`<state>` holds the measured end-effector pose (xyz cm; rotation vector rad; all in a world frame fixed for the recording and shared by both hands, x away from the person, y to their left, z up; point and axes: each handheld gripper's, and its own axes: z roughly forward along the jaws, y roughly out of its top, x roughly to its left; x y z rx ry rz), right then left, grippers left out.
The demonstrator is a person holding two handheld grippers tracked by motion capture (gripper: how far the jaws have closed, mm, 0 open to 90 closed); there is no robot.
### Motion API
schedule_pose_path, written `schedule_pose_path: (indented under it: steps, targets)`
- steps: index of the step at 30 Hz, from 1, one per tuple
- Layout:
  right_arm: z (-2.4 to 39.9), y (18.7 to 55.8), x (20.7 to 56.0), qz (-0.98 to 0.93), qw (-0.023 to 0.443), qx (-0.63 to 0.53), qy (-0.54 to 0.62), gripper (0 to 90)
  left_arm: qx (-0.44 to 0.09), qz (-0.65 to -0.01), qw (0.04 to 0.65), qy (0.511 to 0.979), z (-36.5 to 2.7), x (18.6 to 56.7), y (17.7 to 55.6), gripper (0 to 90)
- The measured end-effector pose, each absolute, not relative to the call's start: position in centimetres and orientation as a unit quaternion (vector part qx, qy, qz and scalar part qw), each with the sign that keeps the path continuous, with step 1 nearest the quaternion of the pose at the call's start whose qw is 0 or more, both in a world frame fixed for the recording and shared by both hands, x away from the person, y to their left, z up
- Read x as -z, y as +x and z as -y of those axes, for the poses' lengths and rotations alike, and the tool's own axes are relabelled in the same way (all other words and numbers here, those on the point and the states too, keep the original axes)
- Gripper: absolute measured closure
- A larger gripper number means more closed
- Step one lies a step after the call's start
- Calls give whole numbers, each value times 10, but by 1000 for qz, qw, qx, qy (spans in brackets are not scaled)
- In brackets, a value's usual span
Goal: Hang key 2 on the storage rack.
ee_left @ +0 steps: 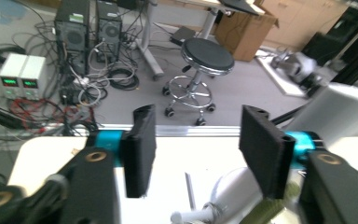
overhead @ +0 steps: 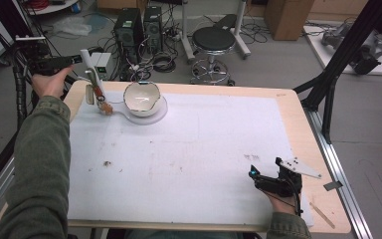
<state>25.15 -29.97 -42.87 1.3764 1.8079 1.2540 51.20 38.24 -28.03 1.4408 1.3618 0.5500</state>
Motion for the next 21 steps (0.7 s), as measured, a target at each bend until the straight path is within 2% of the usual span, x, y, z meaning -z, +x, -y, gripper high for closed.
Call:
schedule_pose_path:
  steps: [12, 21]
  targets:
    - [299, 254, 429, -670, 268, -468, 510, 9, -252, -560, 510, 602, -381, 285, 491, 161]
    - [298, 254, 428, -670, 268, -471, 508, 9, -260, -555, 512, 602, -378, 285, 475, 80]
